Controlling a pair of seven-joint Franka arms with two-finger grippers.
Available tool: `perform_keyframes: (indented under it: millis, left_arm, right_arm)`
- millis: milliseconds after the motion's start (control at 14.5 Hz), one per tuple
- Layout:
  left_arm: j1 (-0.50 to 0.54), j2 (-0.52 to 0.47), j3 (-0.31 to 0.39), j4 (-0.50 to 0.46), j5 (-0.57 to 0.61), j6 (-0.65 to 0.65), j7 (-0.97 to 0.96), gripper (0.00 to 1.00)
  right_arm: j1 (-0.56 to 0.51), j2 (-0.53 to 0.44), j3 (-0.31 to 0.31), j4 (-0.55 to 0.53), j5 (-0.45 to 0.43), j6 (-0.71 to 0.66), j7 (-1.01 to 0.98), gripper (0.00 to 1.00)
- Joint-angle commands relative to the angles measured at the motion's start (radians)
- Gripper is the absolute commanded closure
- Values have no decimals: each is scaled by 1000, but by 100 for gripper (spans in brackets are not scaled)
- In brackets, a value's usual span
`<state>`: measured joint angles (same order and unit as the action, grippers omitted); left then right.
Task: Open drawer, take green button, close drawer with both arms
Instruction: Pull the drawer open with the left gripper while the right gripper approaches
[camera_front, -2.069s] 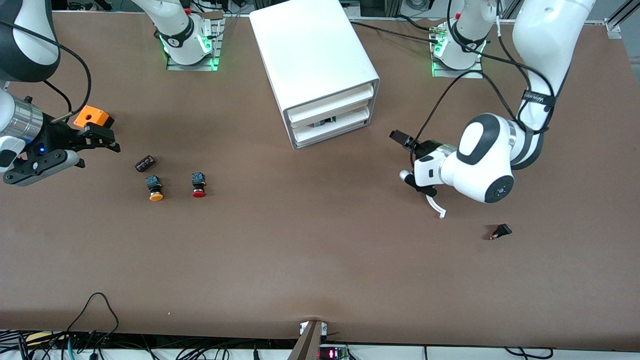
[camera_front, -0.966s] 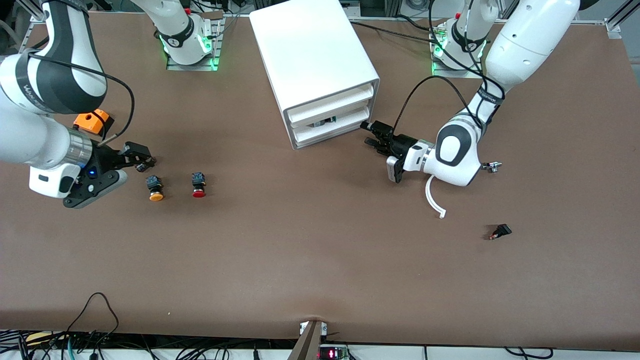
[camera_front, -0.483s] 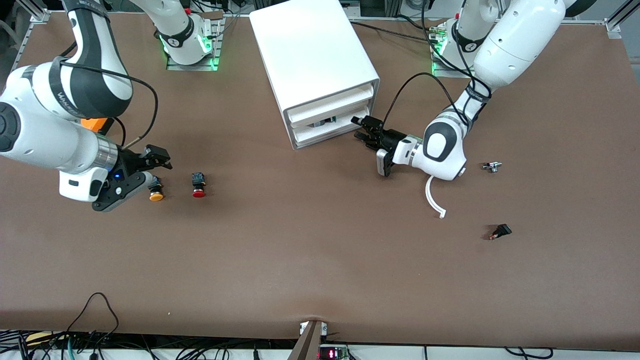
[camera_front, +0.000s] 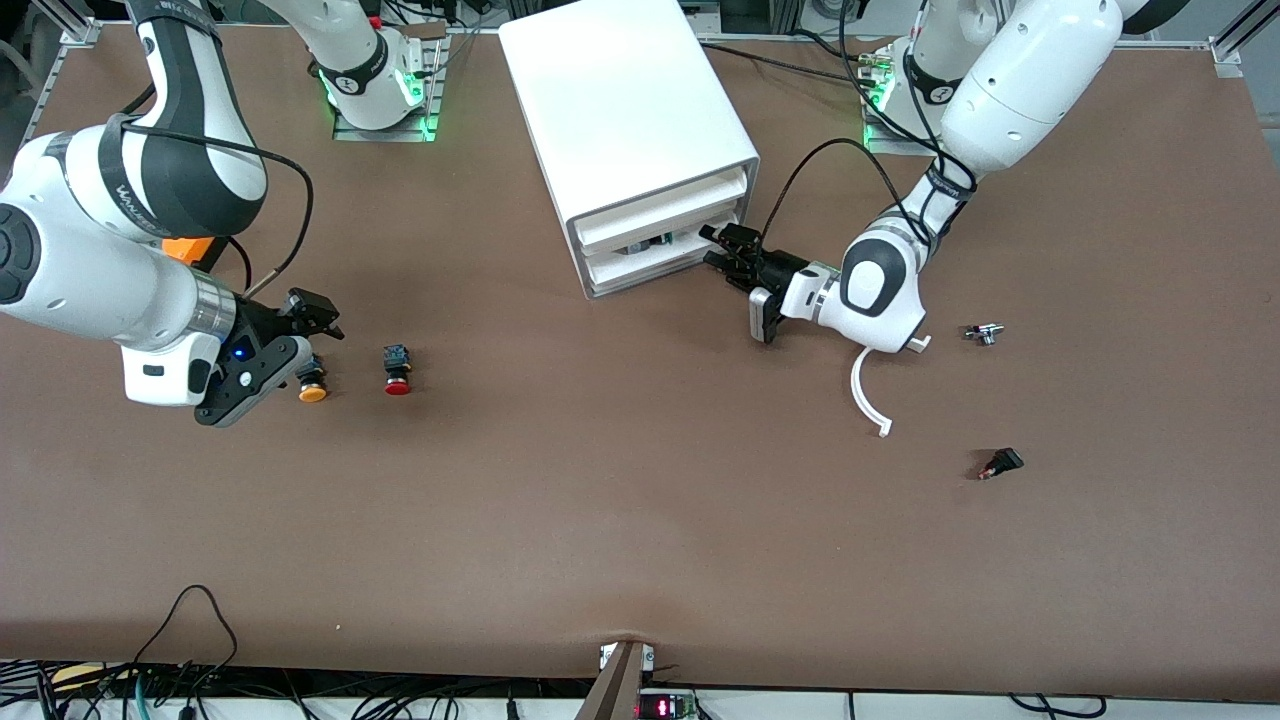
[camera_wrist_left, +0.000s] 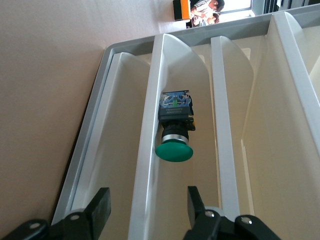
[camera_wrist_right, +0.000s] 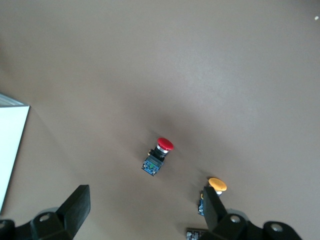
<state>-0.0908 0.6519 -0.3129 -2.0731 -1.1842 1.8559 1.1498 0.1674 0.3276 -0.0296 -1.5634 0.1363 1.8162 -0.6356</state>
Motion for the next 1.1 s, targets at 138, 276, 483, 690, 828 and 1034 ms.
perform_keyframes:
  millis: [138,276,483,690,828,1034]
  left_arm:
    - [-10,15,-2,-12,-38,14,38,100]
    - [-10,15,-2,-12,-38,13,38,100]
    - [-10,18,-2,-7,-38,14,36,100]
    - [-3,18,0,5,-37,13,25,100]
    - [2,20,9,27,-35,13,22,100]
    - [2,31,17,53,-34,20,7,100]
  right_arm:
    - [15,38,-3,68,13,-6,-58,0]
    - [26,41,-4,74,20,23,-56,0]
    - [41,41,-3,74,22,28,-58,0]
    - [107,50,-4,75,14,31,-68,0]
    - [124,56,-4,98,17,38,-70,0]
    - [132,90,-4,150,23,29,-192,0]
